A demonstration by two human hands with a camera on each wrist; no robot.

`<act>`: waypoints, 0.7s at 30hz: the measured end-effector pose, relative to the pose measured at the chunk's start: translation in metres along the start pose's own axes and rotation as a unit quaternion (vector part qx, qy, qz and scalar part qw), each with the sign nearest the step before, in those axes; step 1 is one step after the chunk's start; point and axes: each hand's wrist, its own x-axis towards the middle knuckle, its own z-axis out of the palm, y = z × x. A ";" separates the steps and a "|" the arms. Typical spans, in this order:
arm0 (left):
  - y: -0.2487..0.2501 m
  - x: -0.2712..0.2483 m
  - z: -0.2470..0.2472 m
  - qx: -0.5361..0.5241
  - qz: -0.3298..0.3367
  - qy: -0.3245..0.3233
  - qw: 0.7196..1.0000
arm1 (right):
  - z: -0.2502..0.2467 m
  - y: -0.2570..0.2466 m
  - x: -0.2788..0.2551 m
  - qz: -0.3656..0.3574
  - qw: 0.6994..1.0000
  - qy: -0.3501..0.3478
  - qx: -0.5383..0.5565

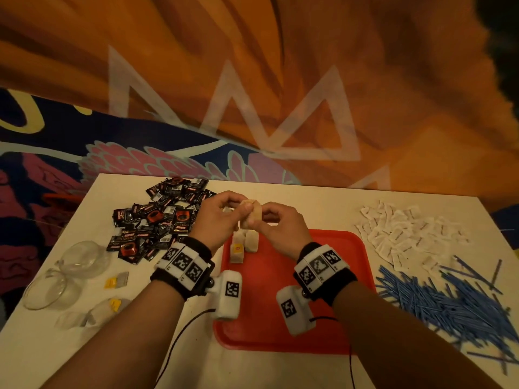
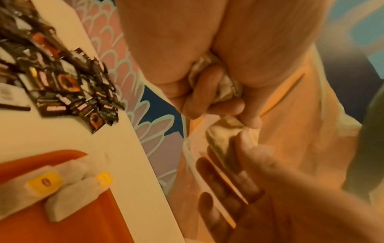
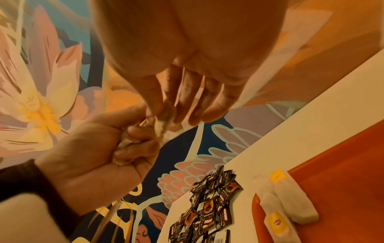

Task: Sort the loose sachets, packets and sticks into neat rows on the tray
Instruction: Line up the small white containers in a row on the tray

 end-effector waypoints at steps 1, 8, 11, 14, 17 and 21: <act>-0.001 0.000 0.000 -0.021 -0.011 0.008 1.000 | 0.001 0.001 -0.001 0.005 1.000 -0.006 -0.004; -0.009 0.003 -0.005 0.042 0.005 0.023 0.999 | 0.011 0.016 0.000 0.071 0.997 -0.004 0.004; -0.018 0.006 -0.006 0.047 -0.005 0.024 0.999 | 0.019 0.027 0.001 0.106 0.994 0.011 0.017; -0.037 0.012 -0.007 0.068 -0.026 0.009 0.997 | 0.028 0.042 0.003 0.131 0.991 0.015 0.013; -0.064 0.018 -0.011 0.116 -0.058 0.001 0.992 | 0.032 0.063 0.004 0.162 0.986 0.018 -0.035; -0.097 0.017 -0.018 0.225 -0.080 -0.024 0.971 | 0.032 0.090 0.004 0.240 0.958 -0.014 -0.158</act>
